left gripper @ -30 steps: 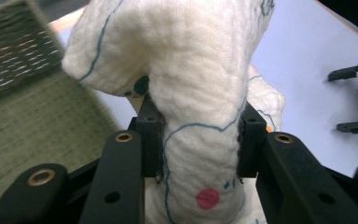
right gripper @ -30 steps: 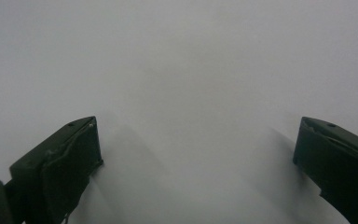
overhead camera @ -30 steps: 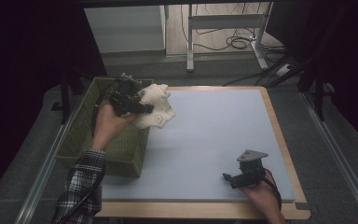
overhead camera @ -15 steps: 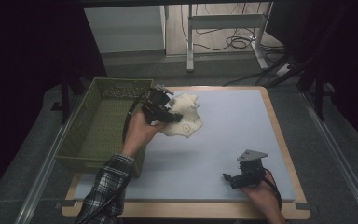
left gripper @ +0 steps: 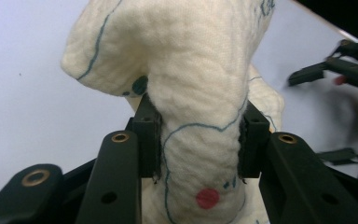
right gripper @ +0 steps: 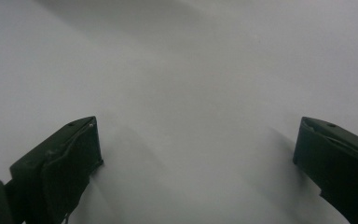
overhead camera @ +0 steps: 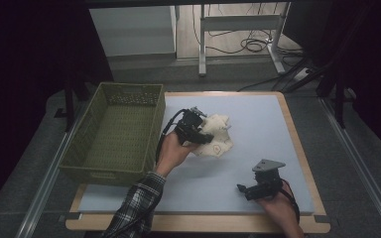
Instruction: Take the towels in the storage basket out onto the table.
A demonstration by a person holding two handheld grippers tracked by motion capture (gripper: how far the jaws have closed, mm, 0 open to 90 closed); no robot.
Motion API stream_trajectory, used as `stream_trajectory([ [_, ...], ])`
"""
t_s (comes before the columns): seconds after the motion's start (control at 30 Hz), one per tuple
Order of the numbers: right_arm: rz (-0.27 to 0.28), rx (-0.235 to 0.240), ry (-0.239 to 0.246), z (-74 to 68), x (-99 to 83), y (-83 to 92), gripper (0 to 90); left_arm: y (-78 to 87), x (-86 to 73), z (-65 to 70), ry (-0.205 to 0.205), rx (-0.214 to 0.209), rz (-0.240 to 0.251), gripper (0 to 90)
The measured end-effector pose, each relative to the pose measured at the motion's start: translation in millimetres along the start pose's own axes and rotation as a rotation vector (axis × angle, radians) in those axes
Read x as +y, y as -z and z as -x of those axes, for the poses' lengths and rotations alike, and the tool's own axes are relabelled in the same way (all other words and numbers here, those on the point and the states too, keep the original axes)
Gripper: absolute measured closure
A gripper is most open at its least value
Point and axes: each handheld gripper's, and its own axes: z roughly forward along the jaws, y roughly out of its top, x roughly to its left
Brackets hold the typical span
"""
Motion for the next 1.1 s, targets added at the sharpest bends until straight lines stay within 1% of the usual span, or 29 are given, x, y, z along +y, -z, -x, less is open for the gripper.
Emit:
stream_trajectory([
  [0.17,0.000,0.001,0.000,0.0,0.0,-0.1,0.8,-22.5,-13.1,-3.8,0.017,0.013,-0.009,61.0],
  [0.23,0.000,0.001,0.001,0.0,0.0,-0.1,0.8,-30.3,-17.8,-5.5,0.018,0.021,-0.015,61.0],
  [0.27,-0.002,0.001,0.001,0.0,0.1,0.1,0.9,-36.7,-22.2,-6.5,0.023,0.025,-0.011,61.0],
  [0.3,-0.002,0.001,0.001,0.0,0.1,0.1,0.9,-36.7,-22.2,-6.5,0.023,0.025,-0.011,60.9],
  [0.37,-0.002,0.001,0.001,0.0,0.1,0.1,0.8,-41.9,-25.8,-8.0,0.024,0.022,-0.009,60.5],
  [0.47,-0.001,0.001,-0.001,-0.1,0.1,0.1,0.8,-47.9,-29.7,-8.6,0.029,0.022,-0.009,54.7],
  [0.57,-0.002,0.001,-0.003,-0.2,0.2,0.1,0.8,-50.3,-32.7,-7.5,0.037,0.019,0.019,41.9],
  [0.6,-0.002,0.001,-0.003,-0.2,0.2,0.1,0.8,-50.0,-34.1,-6.6,0.038,0.016,0.027,34.7],
  [0.63,-0.002,0.001,-0.003,-0.2,0.2,0.1,0.8,-50.0,-34.1,-6.6,0.038,0.016,0.027,31.6],
  [0.67,-0.002,0.001,-0.004,-0.2,0.2,0.1,0.8,-49.0,-34.7,-5.9,0.037,0.018,0.033,31.6],
  [0.73,-0.002,0.002,-0.004,-0.2,0.2,0.0,0.8,-45.3,-36.3,-4.0,0.037,0.028,0.045,26.9],
  [0.83,-0.003,0.002,-0.004,-0.1,0.2,0.0,0.8,-36.5,-39.4,-1.1,0.023,0.051,0.058,21.3],
  [0.93,-0.003,0.002,-0.006,0.0,0.3,0.1,0.9,-25.9,-45.0,0.3,0.013,0.066,0.080,20.8],
  [1.1,-0.001,0.006,-0.010,0.1,0.4,0.1,1.0,-12.5,-58.9,-0.1,0.021,0.066,0.120,22.0],
])
